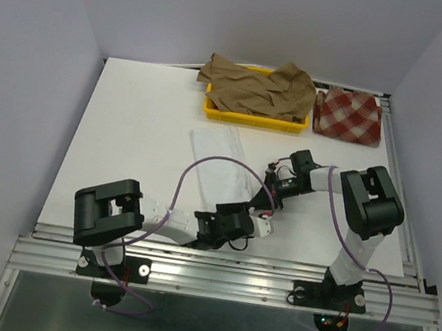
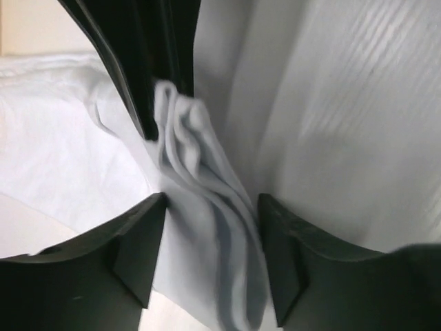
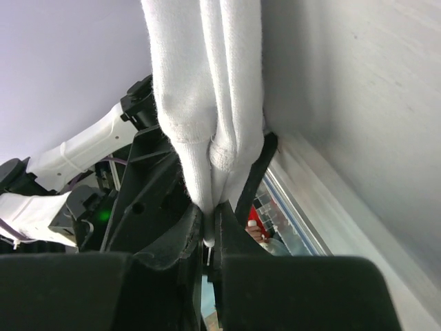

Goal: Fold and stack the skirts

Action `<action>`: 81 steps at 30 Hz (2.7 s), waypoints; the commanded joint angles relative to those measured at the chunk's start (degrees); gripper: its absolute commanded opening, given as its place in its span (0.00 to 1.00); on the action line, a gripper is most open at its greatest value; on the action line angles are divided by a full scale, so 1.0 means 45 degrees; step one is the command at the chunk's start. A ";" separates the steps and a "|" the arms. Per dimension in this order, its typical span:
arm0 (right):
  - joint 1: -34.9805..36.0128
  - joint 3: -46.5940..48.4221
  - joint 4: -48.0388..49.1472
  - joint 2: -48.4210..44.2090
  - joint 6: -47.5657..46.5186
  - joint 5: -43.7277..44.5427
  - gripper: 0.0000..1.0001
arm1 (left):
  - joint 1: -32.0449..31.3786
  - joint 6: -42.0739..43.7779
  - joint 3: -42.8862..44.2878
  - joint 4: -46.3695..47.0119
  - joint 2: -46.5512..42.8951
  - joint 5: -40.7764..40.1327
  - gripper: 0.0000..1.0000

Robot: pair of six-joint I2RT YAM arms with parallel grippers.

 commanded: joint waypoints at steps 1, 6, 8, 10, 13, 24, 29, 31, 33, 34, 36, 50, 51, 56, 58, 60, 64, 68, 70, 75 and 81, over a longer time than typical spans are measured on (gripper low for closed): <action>-0.0118 -0.0225 0.0314 -0.0202 0.0058 -0.0411 0.01 | -0.0041 -0.0056 -0.0735 -0.1039 -0.0462 -0.0191 0.56; -0.0118 -0.0186 0.0295 -0.0008 0.0038 -0.0449 0.01 | -0.0021 0.0061 -0.0930 -0.1177 -0.0776 -0.0230 0.38; -0.0118 -0.0186 0.0314 0.0032 -0.0020 -0.0450 0.01 | -0.0002 0.0100 -0.0911 -0.1158 -0.0815 -0.0211 0.26; -0.0118 -0.0205 0.0275 0.0013 -0.0176 -0.0391 0.01 | -0.0021 0.0100 -0.0813 -0.1216 -0.1009 -0.0114 0.26; -0.0118 -0.0167 -0.0034 -0.0104 -0.0836 -0.0158 0.01 | -0.0021 0.0449 -0.0716 -0.1547 -0.1652 0.0296 0.00; -0.0704 0.6561 -0.7125 0.0715 -0.8727 0.4585 0.78 | -0.0002 0.2463 0.0688 -0.6271 -0.3861 0.6076 0.00; -0.0704 0.9165 -0.6640 0.1397 -0.9532 0.5487 0.80 | -0.0002 0.2405 0.1549 -0.7738 -0.3921 0.8261 0.00; -0.0704 1.0610 -0.6580 0.2352 -0.9960 0.5740 0.79 | -0.0002 0.2424 0.1745 -0.8246 -0.3881 0.8615 0.00; -0.0335 1.1858 -0.6873 0.3365 -1.0544 0.6149 0.76 | -0.0002 0.2483 0.1804 -0.8597 -0.3881 0.9083 0.00; -0.0197 1.2078 -0.6893 0.3623 -1.0683 0.6326 0.75 | 0.0017 0.2522 0.1823 -0.8715 -0.3920 0.9202 0.00; 0.0153 1.2333 -0.6698 0.4073 -1.1015 0.6658 0.70 | 0.0018 0.2639 0.1959 -0.9124 -0.4018 0.9746 0.00; 0.1384 0.9738 -0.6248 0.4623 -1.2637 0.6565 0.27 | 0.0855 0.3615 0.4790 -1.1820 -0.3297 1.1546 0.00; 0.1541 0.9543 -0.6229 0.4544 -1.2657 0.6407 0.22 | 0.1128 0.4002 0.5314 -1.2093 -0.3044 1.1895 0.00; 0.1835 0.8469 -0.6229 0.4213 -1.2716 0.5277 0.13 | 0.3138 0.5605 0.6802 -1.3656 -0.1932 1.2602 0.00; 0.1951 0.8176 -0.6151 0.4056 -1.2638 0.4769 0.12 | 0.3531 0.6345 0.7466 -1.4105 -0.1559 1.2563 0.01; 0.1952 0.8057 -0.6112 0.3978 -1.2579 0.4551 0.12 | 0.4001 0.6739 0.8089 -1.4321 -0.1012 1.2523 0.02; 0.2070 0.7939 -0.6112 0.3860 -1.2599 0.4239 0.12 | 0.4684 0.7579 0.9165 -1.4556 -0.0036 1.2289 0.04; 0.2070 0.7978 -0.6170 0.3840 -1.2599 0.3887 0.12 | 0.5192 0.8107 0.9986 -1.4732 0.1019 1.2114 0.05; 0.2070 0.7998 -0.6151 0.3860 -1.2559 0.3789 0.12 | 0.5484 0.8322 1.0182 -1.4558 0.1469 1.2036 0.05; 0.2186 0.8017 -0.6151 0.3938 -1.2559 0.3730 0.12 | 0.5818 0.8616 1.0339 -1.4128 0.2251 1.1859 0.09; 0.2187 0.8134 -0.6151 0.4114 -1.2520 0.3827 0.13 | 0.5955 0.8655 1.0183 -1.3678 0.2681 1.1450 0.32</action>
